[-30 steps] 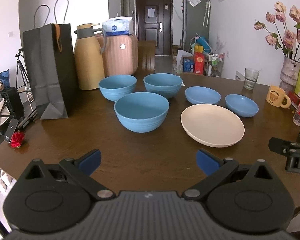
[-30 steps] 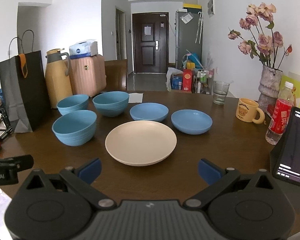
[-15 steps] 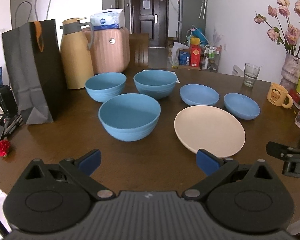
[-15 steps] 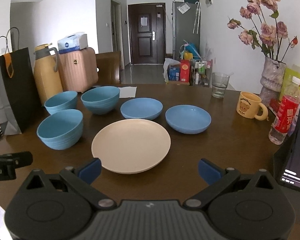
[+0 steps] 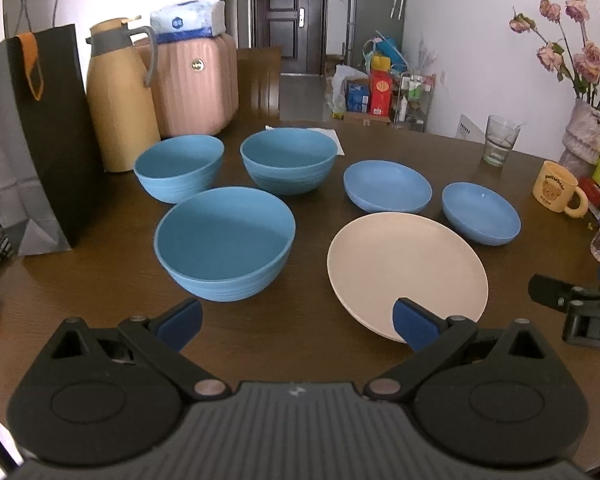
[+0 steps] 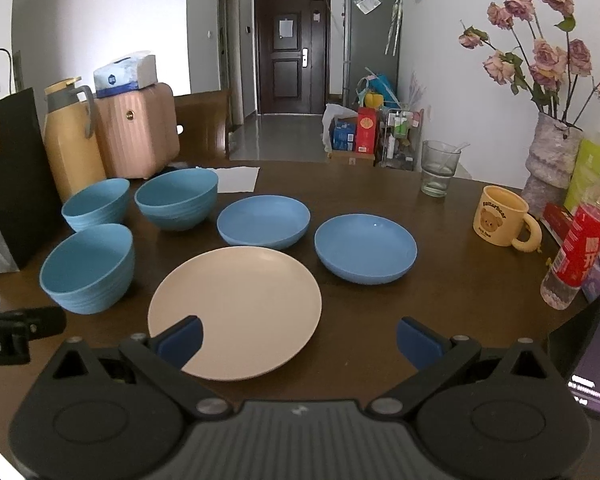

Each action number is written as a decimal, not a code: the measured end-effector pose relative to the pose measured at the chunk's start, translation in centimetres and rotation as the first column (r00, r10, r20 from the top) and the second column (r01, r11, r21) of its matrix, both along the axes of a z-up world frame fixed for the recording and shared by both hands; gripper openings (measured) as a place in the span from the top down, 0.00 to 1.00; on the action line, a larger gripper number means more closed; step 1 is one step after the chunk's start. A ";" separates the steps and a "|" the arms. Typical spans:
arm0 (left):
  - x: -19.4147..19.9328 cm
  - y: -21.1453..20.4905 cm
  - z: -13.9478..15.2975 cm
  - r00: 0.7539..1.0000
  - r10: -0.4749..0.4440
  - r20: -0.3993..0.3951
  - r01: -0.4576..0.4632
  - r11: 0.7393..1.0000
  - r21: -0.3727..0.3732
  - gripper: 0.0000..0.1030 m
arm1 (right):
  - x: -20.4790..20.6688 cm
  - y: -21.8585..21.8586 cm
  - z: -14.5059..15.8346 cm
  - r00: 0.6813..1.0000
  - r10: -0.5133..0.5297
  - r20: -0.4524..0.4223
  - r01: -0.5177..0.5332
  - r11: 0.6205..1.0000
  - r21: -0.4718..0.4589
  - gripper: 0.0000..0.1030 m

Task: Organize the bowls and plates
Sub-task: 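Move the left tool toward the cream plate rim while the right tool approaches it too, then close the left tool on the cream plate rim while the right tool closes on it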

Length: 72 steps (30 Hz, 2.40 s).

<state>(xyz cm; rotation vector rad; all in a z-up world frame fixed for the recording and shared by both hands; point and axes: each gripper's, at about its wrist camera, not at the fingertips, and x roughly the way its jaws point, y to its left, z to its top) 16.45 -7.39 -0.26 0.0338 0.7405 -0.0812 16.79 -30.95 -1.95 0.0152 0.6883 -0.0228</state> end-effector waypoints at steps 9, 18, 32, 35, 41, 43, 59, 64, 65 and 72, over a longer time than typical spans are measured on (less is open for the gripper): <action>3.6 -1.3 -1.3 0.997 0.030 -0.077 -0.029 1.000 0.008 0.00 | 3.9 -1.3 -1.0 0.998 0.025 -0.065 -0.025 1.000 0.002 0.00; 7.4 -2.1 -2.4 0.981 0.064 -0.184 -0.068 0.998 -0.017 0.00 | 8.3 -2.4 -2.2 0.989 0.056 -0.136 -0.054 0.998 0.012 0.00; 11.5 -3.8 -4.1 0.941 0.108 -0.320 -0.133 0.989 -0.059 0.10 | 12.7 -3.2 -4.3 0.968 0.121 -0.221 -0.111 0.992 0.058 0.09; 12.4 -4.0 -4.9 0.926 0.111 -0.360 -0.145 0.987 -0.067 0.25 | 13.6 -3.6 -5.0 0.962 0.130 -0.240 -0.115 0.991 0.075 0.14; 13.7 -4.5 -6.6 0.899 0.125 -0.419 -0.170 0.983 -0.071 0.49 | 14.9 -4.4 -6.1 0.951 0.145 -0.272 -0.122 0.988 0.100 0.32; 14.2 -4.6 -6.9 0.894 0.125 -0.431 -0.171 0.983 -0.071 0.53 | 15.3 -4.5 -6.5 0.947 0.154 -0.281 -0.130 0.986 0.101 0.34; 15.8 -4.3 -7.9 0.880 0.139 -0.455 -0.190 0.979 -0.070 0.65 | 18.3 -5.1 -8.6 0.925 0.192 -0.329 -0.152 0.978 0.142 0.71; 16.0 -4.3 -8.1 0.879 0.137 -0.457 -0.191 0.979 -0.073 0.69 | 18.6 -5.4 -8.9 0.925 0.190 -0.330 -0.143 0.976 0.163 0.77; 16.1 -4.2 -8.1 0.878 0.137 -0.458 -0.191 0.979 -0.072 0.70 | 18.7 -5.4 -8.9 0.924 0.190 -0.330 -0.142 0.976 0.165 0.79; 16.4 -4.2 -8.3 0.877 0.154 -0.456 -0.197 0.979 -0.049 0.84 | 18.8 -5.7 -9.3 0.921 0.202 -0.332 -0.145 0.971 0.190 0.86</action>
